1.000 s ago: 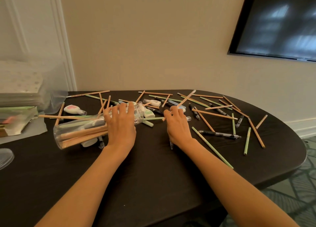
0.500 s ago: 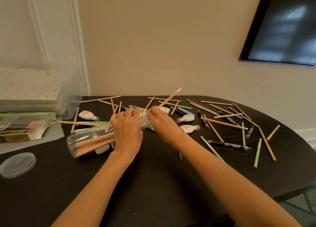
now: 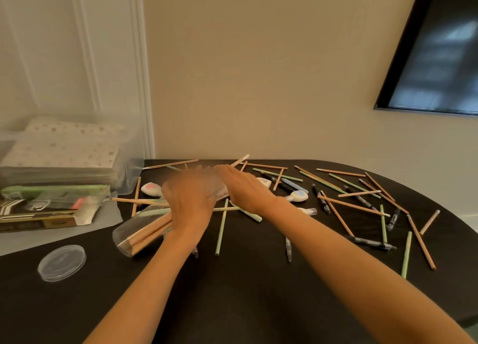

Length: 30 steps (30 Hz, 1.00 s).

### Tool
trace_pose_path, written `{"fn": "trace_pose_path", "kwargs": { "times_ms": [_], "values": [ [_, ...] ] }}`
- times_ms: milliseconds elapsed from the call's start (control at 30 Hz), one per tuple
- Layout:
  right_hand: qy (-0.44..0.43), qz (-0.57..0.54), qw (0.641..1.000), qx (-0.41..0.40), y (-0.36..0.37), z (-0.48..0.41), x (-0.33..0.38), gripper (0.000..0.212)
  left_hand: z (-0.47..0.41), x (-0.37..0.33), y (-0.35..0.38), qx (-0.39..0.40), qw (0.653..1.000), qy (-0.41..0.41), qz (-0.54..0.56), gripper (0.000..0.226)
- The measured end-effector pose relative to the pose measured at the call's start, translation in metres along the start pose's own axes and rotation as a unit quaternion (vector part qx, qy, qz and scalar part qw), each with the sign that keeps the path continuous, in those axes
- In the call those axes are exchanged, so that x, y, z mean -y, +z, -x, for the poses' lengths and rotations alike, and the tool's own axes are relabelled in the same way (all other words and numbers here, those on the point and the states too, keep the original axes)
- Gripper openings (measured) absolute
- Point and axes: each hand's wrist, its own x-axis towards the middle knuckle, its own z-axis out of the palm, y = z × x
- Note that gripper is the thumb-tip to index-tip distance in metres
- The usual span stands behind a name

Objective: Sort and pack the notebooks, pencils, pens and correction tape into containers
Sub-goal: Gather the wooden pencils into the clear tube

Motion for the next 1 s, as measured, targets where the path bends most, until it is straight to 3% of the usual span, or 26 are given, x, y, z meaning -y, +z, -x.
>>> {"fn": "trace_pose_path", "kwargs": {
  "times_ms": [133, 200, 333, 433, 600, 733, 1000],
  "values": [
    [0.0, -0.025, 0.999, -0.038, 0.002, -0.009, 0.002, 0.052, -0.012, 0.007, -0.007, -0.005, 1.0, -0.016, 0.02, 0.066],
    [0.018, -0.102, 0.992, -0.071, 0.008, -0.009, 0.005, 0.052, -0.015, 0.008, -0.008, 0.001, 1.0, -0.019, 0.024, 0.066],
    [0.168, -0.243, 0.93, -0.221, 0.02, -0.013, 0.007, 0.053, -0.018, 0.011, -0.006, 0.007, 1.0, -0.021, 0.019, 0.067],
    [0.291, -0.385, 0.861, -0.16, 0.025, -0.028, -0.002, 0.052, -0.024, 0.016, -0.009, 0.005, 1.0, -0.023, 0.01, 0.066],
    [0.38, -0.448, 0.809, -0.037, 0.036, -0.05, -0.012, 0.028, -0.041, 0.019, -0.021, 0.022, 0.999, -0.031, 0.015, 0.065],
    [0.414, -0.351, 0.84, 0.019, 0.055, -0.081, -0.021, 0.023, -0.067, 0.029, -0.024, 0.039, 0.996, -0.071, 0.038, 0.059],
    [0.38, -0.244, 0.89, 0.067, 0.09, -0.138, -0.023, 0.028, -0.119, 0.051, -0.006, 0.104, 0.986, -0.13, -0.007, 0.05]
  ]
}}
